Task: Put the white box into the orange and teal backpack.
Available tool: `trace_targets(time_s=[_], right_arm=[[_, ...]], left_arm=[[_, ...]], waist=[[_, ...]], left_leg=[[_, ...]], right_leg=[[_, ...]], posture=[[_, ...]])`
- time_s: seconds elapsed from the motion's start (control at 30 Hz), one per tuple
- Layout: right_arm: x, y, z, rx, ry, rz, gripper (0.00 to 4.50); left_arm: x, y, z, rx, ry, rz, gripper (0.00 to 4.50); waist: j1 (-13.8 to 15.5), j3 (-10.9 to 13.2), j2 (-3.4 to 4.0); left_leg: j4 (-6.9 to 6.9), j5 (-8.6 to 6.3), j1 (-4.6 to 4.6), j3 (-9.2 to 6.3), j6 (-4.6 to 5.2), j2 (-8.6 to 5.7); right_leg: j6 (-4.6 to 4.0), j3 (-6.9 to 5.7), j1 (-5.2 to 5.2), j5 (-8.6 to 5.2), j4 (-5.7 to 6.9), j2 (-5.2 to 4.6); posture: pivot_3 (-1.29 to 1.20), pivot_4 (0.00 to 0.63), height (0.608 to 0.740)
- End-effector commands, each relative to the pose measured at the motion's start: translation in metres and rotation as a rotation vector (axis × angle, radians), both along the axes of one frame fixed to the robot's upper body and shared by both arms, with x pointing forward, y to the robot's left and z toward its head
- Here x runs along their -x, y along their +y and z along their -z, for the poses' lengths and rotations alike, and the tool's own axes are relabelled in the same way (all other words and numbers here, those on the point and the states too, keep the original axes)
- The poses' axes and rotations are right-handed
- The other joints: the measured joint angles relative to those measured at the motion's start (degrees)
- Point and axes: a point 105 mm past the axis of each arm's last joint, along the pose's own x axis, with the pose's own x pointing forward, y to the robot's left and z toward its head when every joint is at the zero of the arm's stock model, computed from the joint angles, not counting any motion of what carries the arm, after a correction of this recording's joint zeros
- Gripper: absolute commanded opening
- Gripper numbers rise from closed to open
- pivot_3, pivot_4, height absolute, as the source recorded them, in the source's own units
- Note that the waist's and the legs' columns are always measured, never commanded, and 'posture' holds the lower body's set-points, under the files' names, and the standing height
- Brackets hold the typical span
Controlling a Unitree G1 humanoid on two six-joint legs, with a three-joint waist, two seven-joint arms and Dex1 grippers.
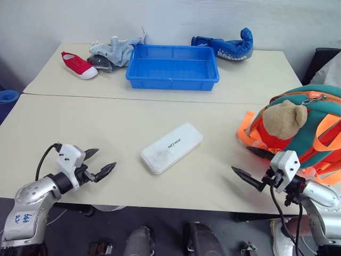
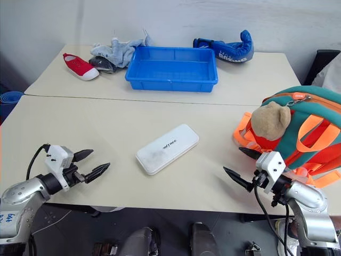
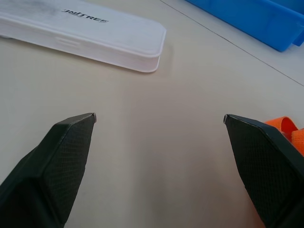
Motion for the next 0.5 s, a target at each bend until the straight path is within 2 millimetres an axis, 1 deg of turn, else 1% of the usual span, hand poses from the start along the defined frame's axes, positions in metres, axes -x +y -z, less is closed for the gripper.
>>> trace_targets(time_s=[0.03,0.07,0.13,0.17,0.2,0.23,0.27,0.37,0.4,0.47,0.5], right_arm=[[-0.001,0.004,-0.011,0.008,-0.034,-0.017,4.43],[-0.001,0.005,-0.011,0.006,-0.035,-0.019,4.43],[-0.007,0.015,-0.017,-0.039,-0.019,-0.027,4.05],[-0.008,0.022,-0.018,-0.071,0.016,-0.048,3.85],[-0.009,0.027,-0.016,-0.048,0.036,-0.062,3.54],[-0.011,0.032,-0.016,-0.017,0.034,-0.075,3.24],[-0.014,0.038,-0.017,-0.024,0.051,-0.063,2.87],[-0.030,0.060,-0.020,0.005,0.070,-0.021,1.87],[-0.034,0.062,-0.020,0.025,0.069,0.001,1.50],[-0.050,0.069,-0.017,0.143,0.007,0.055,0.76],[-0.058,0.070,-0.018,0.162,-0.024,0.095,0.44]], left_arm=[[0.009,0.003,-0.008,-0.046,-0.026,0.016,4.50],[0.010,0.002,-0.009,-0.041,-0.027,0.022,4.50],[0.017,-0.004,-0.010,-0.090,-0.013,0.103,4.50],[0.019,-0.006,-0.011,-0.113,-0.010,0.127,4.50],[0.019,-0.007,-0.012,-0.121,-0.010,0.143,4.32],[0.020,-0.009,-0.014,-0.092,-0.004,0.150,4.12],[0.022,-0.012,-0.013,-0.075,0.004,0.151,3.92],[0.031,-0.027,0.000,-0.097,0.042,0.176,3.02],[0.032,-0.030,0.004,-0.107,0.051,0.175,2.66],[0.032,-0.040,0.010,-0.074,0.061,0.169,2.02],[0.031,-0.044,0.012,-0.051,0.064,0.161,1.71]], waist=[[0.07,0.00,0.00],[0.07,0.00,0.00],[0.04,0.00,0.00],[-0.05,0.00,0.00],[-0.06,0.00,0.00],[-0.03,0.00,0.01],[-0.06,0.00,0.01],[-0.41,0.00,0.01],[-0.42,0.00,0.01],[-0.29,0.00,0.02],[-0.27,0.00,0.01]], left_leg=[[0.00,0.00,0.00,0.00,0.00,0.00],[0.00,0.00,0.00,0.00,0.00,0.00],[0.01,0.00,0.00,0.00,0.00,0.00],[0.01,0.00,0.00,-0.01,0.00,0.01],[0.02,0.00,0.00,-0.01,-0.01,0.00],[0.00,0.01,0.00,-0.02,-0.03,0.01],[-0.01,0.00,0.03,-0.03,-0.04,0.01],[-0.04,-0.01,0.03,-0.04,-0.08,0.02],[-0.06,-0.01,0.02,-0.04,-0.09,0.03],[-0.06,-0.01,-0.02,-0.05,-0.10,0.02],[-0.04,-0.01,-0.02,-0.05,-0.10,0.01]], right_leg=[[0.00,0.00,0.00,0.00,-0.01,0.00],[0.00,0.00,0.00,0.00,-0.01,0.00],[-0.01,0.00,0.01,0.00,-0.01,-0.01],[-0.02,0.00,0.00,-0.01,0.00,-0.01],[-0.02,0.01,-0.01,-0.01,0.02,-0.01],[-0.04,0.02,-0.02,-0.02,0.03,-0.02],[-0.07,0.02,-0.01,-0.03,0.03,-0.02],[-0.12,0.01,-0.03,-0.07,0.03,-0.03],[-0.13,0.02,-0.05,-0.07,0.02,-0.03],[-0.15,0.00,-0.08,-0.08,0.02,-0.03],[-0.15,-0.01,-0.08,-0.08,0.02,-0.03]], posture=[[0.00,0.150,0.740],[0.00,0.150,0.740],[0.00,0.150,0.740],[0.00,0.150,0.740],[0.00,0.150,0.740],[0.00,0.150,0.740],[0.00,0.150,0.740],[0.00,0.150,0.740],[0.00,0.150,0.740],[0.00,0.150,0.740],[0.00,0.150,0.740]])
